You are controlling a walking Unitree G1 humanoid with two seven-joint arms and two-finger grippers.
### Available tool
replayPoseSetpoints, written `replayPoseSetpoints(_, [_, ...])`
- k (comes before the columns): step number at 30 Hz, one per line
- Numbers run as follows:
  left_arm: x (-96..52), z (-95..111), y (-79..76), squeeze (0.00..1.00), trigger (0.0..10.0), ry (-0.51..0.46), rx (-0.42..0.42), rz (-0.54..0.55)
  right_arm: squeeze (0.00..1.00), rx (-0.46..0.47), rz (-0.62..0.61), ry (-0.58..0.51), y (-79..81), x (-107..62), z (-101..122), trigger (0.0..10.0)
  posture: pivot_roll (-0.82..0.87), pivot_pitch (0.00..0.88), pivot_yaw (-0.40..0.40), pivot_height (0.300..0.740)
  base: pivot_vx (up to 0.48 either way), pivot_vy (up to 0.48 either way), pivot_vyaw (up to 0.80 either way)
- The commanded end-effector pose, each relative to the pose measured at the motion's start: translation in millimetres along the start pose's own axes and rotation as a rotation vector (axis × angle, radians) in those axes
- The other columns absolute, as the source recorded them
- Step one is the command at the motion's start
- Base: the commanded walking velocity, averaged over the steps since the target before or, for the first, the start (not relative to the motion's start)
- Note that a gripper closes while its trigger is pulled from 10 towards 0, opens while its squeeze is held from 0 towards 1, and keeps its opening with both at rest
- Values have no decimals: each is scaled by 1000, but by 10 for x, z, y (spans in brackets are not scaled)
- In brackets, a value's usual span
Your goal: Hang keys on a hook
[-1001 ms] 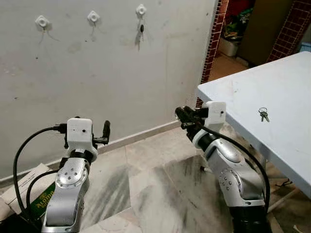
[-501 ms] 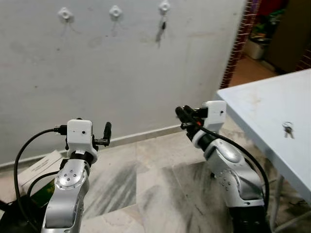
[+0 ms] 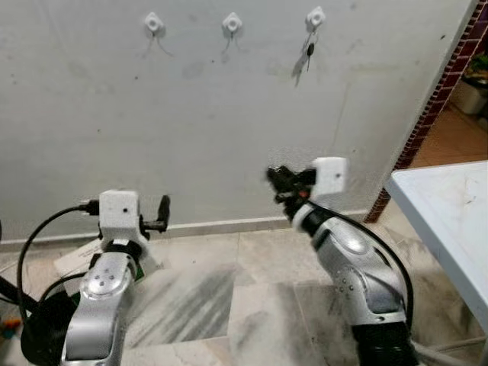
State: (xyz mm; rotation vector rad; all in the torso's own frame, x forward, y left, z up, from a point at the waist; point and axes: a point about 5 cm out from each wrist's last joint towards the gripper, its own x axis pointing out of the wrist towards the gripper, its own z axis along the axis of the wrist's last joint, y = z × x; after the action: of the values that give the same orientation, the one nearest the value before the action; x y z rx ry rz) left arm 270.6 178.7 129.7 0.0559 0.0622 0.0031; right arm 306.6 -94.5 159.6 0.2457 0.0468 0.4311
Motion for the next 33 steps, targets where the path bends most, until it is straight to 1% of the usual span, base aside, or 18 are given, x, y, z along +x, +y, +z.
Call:
replayPoseSetpoints(1, [-2, 17, -36, 0, 10000, -3, -6, -17, 0, -6, -10, -6, -39, -13, 21, 10000, 46, 0, 41, 740, 349, 0, 444])
replayPoseSetpoints(3, [-3, 17, -39, 0, 10000, -2, -8, -19, 0, -5, -10, -6, -38, -13, 20, 10000, 47, 0, 42, 740, 341, 0, 419])
replayPoseSetpoints(12, [1, 9, -49, 0, 10000, 3, -13, -25, 0, -6, -11, -6, -37, -8, 19, 10000, 49, 0, 39, 740, 340, 0, 0])
replayPoseSetpoints(20, [-4, 1, -56, 0, 10000, 9, -17, -29, 0, 18, -13, 1, -35, -1, 6, 10000, 49, 0, 39, 740, 335, 0, 0])
replayPoseSetpoints(33, [-11, -9, -79, 0, 10000, 15, -25, -37, 0, 9, -17, 3, -41, -2, 1, 10000, 53, 0, 38, 740, 335, 0, -38])
